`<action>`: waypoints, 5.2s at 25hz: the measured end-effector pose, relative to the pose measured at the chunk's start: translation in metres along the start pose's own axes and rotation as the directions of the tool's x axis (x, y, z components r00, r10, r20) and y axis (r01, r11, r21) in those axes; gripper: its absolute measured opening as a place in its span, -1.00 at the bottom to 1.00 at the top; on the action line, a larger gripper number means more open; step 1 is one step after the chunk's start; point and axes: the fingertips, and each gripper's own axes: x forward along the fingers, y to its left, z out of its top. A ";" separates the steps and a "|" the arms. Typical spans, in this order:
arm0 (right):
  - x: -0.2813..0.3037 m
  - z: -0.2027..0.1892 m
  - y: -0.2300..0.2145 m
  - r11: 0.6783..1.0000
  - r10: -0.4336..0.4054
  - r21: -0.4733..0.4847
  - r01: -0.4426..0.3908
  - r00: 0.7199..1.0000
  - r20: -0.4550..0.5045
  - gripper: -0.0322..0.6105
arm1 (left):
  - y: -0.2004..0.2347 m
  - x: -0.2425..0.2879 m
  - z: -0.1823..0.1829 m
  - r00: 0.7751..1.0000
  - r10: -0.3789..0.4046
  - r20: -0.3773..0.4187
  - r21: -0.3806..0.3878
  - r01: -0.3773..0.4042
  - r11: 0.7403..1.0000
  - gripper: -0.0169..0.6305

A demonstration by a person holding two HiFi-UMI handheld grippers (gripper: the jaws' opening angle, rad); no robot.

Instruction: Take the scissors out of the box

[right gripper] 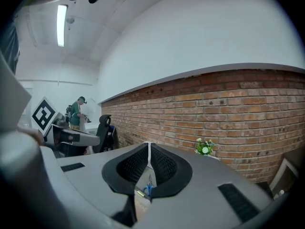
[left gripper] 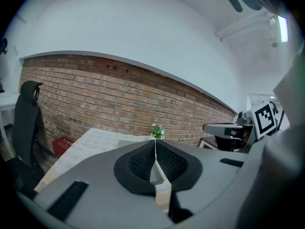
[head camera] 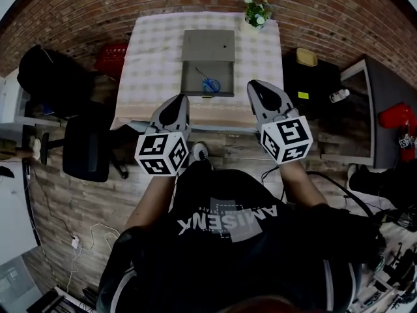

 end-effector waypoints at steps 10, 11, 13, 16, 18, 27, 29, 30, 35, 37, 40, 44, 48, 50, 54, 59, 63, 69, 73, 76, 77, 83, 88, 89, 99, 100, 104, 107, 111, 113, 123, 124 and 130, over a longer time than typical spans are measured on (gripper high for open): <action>0.087 -0.004 -0.023 0.991 0.078 -0.108 -0.084 0.995 -0.062 -0.77 | 0.060 0.051 0.015 0.999 -0.029 -0.026 0.010 0.030 1.000 -0.91; 0.095 -0.006 -0.025 0.988 0.087 -0.120 -0.096 0.993 -0.074 -0.77 | 0.066 0.056 0.016 0.999 -0.032 -0.027 0.017 0.033 0.999 -0.91; 0.110 -0.010 -0.029 0.984 0.100 -0.137 -0.113 0.991 -0.093 -0.77 | 0.075 0.065 0.017 0.998 -0.045 -0.033 0.035 0.046 0.998 -0.91; 0.134 -0.015 -0.030 0.973 0.131 -0.171 -0.152 0.983 -0.129 -0.76 | 0.086 0.079 0.014 0.998 -0.054 -0.044 0.022 0.055 0.998 -0.91; 0.145 -0.018 -0.032 0.968 0.163 -0.166 -0.188 0.975 -0.153 -0.77 | 0.088 0.087 0.011 0.997 -0.047 -0.058 -0.004 0.047 0.999 -0.91; 0.183 -0.047 -0.050 0.854 0.353 -0.300 -0.424 0.897 -0.266 -0.76 | 0.069 0.117 -0.005 0.994 0.016 -0.104 -0.022 -0.018 1.000 -0.91; 0.190 -0.056 -0.045 0.789 0.420 -0.339 -0.512 0.853 -0.309 -0.76 | 0.070 0.119 -0.009 0.993 0.055 -0.107 -0.045 -0.060 0.997 -0.91; 0.193 -0.059 -0.041 0.759 0.455 -0.345 -0.552 0.829 -0.326 -0.76 | 0.071 0.120 -0.011 0.991 0.074 -0.110 -0.052 -0.080 0.995 -0.91; 0.205 -0.085 -0.023 0.575 0.587 -0.395 -0.716 0.698 -0.411 -0.76 | 0.077 0.122 -0.028 0.980 0.164 -0.117 -0.124 -0.178 0.976 -0.91; 0.208 -0.100 -0.018 0.477 0.609 -0.430 -0.766 0.641 -0.467 -0.76 | 0.078 0.119 -0.034 0.973 0.199 -0.117 -0.138 -0.215 0.967 -0.91; 0.213 -0.122 -0.005 0.336 0.624 -0.460 -0.822 0.560 -0.545 -0.76 | 0.081 0.107 -0.042 0.960 0.256 -0.118 -0.154 -0.272 0.950 -0.91; 0.215 -0.145 0.011 0.215 0.643 -0.448 -0.868 0.471 -0.604 -0.76 | 0.084 0.091 -0.051 0.939 0.322 -0.120 -0.170 -0.339 0.925 -0.91; 0.220 -0.171 0.014 0.202 0.612 -0.424 -0.883 0.452 -0.649 -0.76 | 0.083 0.082 -0.055 0.929 0.353 -0.115 -0.178 -0.368 0.912 -0.91; 0.225 -0.188 0.011 0.230 0.584 -0.397 -0.888 0.452 -0.674 -0.76 | 0.082 0.079 -0.060 0.925 0.362 -0.118 -0.178 -0.378 0.908 -0.91; 0.233 -0.221 0.006 0.364 0.528 -0.309 -0.879 0.468 -0.709 -0.76 | 0.080 0.075 -0.071 0.921 0.365 -0.135 -0.192 -0.386 0.902 -0.91; 0.245 -0.261 0.001 0.553 0.462 -0.188 -0.812 0.487 -0.741 -0.40 | 0.078 0.070 -0.079 0.922 0.363 -0.135 -0.208 -0.385 0.899 -0.91; 0.252 -0.277 -0.003 0.642 0.409 -0.159 -0.750 0.511 -0.756 -0.43 | 0.077 0.069 -0.083 0.927 0.349 -0.135 -0.212 -0.371 0.904 -0.91; 0.254 -0.296 -0.003 0.714 0.352 -0.118 -0.690 0.500 -0.791 -0.47 | 0.080 0.065 -0.087 0.933 0.334 -0.137 -0.225 -0.358 0.906 -0.91; 0.258 -0.309 -0.009 0.746 0.283 -0.136 -0.651 0.496 -0.821 -0.47 | 0.084 0.062 -0.089 0.934 0.331 -0.136 -0.228 -0.354 0.907 -0.91; 0.261 -0.312 -0.015 0.762 0.224 -0.169 -0.625 0.499 -0.837 -0.54 | 0.089 0.059 -0.091 0.934 0.327 -0.141 -0.231 -0.353 0.907 -0.91; 0.262 -0.312 -0.016 0.761 0.206 -0.181 -0.623 0.497 -0.843 -0.57 | 0.089 0.059 -0.091 0.935 0.323 -0.143 -0.232 -0.349 0.908 -0.91; 0.262 -0.316 -0.015 0.783 0.226 -0.098 -0.615 0.426 -0.876 -0.62 | 0.093 0.056 -0.095 0.938 0.318 -0.139 -0.240 -0.343 0.908 -0.91; 0.265 -0.315 -0.019 0.802 0.207 -0.097 -0.589 0.428 -0.880 -0.68 | 0.094 0.057 -0.097 0.939 0.314 -0.142 -0.245 -0.341 0.907 -0.91; 0.265 -0.316 -0.020 0.803 0.206 -0.097 -0.588 0.428 -0.880 -0.69 | 0.094 0.057 -0.098 0.939 0.314 -0.143 -0.245 -0.341 0.908 -0.91; 0.264 -0.315 -0.020 0.806 0.187 -0.130 -0.577 0.458 -0.869 -0.71 | 0.096 0.051 -0.101 0.939 0.310 -0.148 -0.245 -0.339 0.908 -0.91; 0.265 -0.315 -0.020 0.806 0.186 -0.131 -0.577 0.458 -0.869 -0.71 | 0.096 0.051 -0.101 0.940 0.307 -0.149 -0.246 -0.336 0.909 -0.91; 0.265 -0.314 -0.020 0.810 0.187 -0.128 -0.573 0.459 -0.869 -0.71 | 0.096 0.053 -0.098 0.944 0.295 -0.147 -0.248 -0.324 0.913 -0.91; 0.264 -0.314 -0.020 0.809 0.182 -0.134 -0.573 0.461 -0.869 -0.71 | 0.099 0.053 -0.096 0.945 0.293 -0.146 -0.240 -0.321 0.916 -0.91; 0.265 -0.310 -0.021 0.819 0.179 -0.151 -0.554 0.497 -0.849 -0.72 | 0.106 0.053 -0.096 0.946 0.288 -0.151 -0.236 -0.318 0.918 -0.91; 0.266 -0.306 -0.020 0.830 0.195 -0.138 -0.541 0.512 -0.837 -0.72 | 0.109 0.055 -0.094 0.947 0.284 -0.154 -0.233 -0.314 0.921 -0.91; 0.265 -0.263 -0.008 0.855 0.239 -0.113 -0.506 0.577 -0.781 -0.72 | 0.125 0.072 -0.067 0.969 0.204 -0.140 -0.215 -0.231 0.949 -0.91; 0.265 -0.256 -0.006 0.859 0.242 -0.112 -0.499 0.590 -0.770 -0.72 | 0.127 0.073 -0.065 0.970 0.198 -0.141 -0.213 -0.225 0.951 -0.91; 0.268 -0.204 -0.010 0.910 0.217 -0.110 -0.400 0.686 -0.695 -0.72 | 0.140 0.083 -0.041 0.985 0.118 -0.123 -0.194 -0.141 0.971 -0.91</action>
